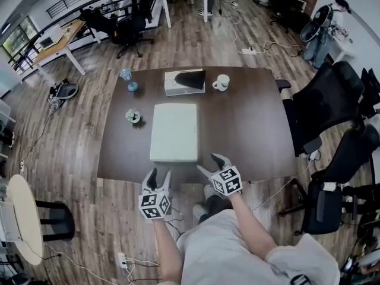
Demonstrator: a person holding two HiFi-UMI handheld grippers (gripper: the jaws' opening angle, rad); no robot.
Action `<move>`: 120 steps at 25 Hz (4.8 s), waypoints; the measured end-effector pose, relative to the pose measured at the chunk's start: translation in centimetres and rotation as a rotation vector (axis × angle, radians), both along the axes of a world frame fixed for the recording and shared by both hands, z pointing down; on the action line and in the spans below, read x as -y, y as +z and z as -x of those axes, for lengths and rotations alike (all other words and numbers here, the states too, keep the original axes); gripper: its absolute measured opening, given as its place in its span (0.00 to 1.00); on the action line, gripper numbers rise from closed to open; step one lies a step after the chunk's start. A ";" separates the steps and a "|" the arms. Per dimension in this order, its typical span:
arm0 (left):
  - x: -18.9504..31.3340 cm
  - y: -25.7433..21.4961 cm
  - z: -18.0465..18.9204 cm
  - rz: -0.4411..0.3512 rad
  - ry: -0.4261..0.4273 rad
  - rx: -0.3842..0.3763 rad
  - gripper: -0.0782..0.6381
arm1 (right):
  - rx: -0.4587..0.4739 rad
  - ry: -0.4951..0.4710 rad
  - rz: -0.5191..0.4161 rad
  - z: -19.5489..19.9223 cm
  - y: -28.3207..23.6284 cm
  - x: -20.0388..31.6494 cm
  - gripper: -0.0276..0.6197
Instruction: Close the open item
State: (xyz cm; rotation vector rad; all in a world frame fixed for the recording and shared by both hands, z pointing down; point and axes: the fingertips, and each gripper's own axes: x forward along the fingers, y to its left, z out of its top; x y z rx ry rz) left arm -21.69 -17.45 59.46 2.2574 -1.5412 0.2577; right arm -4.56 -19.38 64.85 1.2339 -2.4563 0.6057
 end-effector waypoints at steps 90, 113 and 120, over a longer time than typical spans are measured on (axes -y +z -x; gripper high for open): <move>-3.3 -1.8 0.8 -0.045 -0.132 -0.037 0.13 | -0.004 0.014 -0.079 -1.7 -2.4 -2.9 0.15; -3.5 -0.9 1.0 0.000 -0.100 -0.064 0.12 | 0.021 0.018 -0.053 -1.2 -1.7 -2.8 0.05; -3.2 -0.9 0.9 -0.002 -0.097 -0.071 0.12 | 0.024 0.003 -0.050 -0.9 -1.8 -2.7 0.05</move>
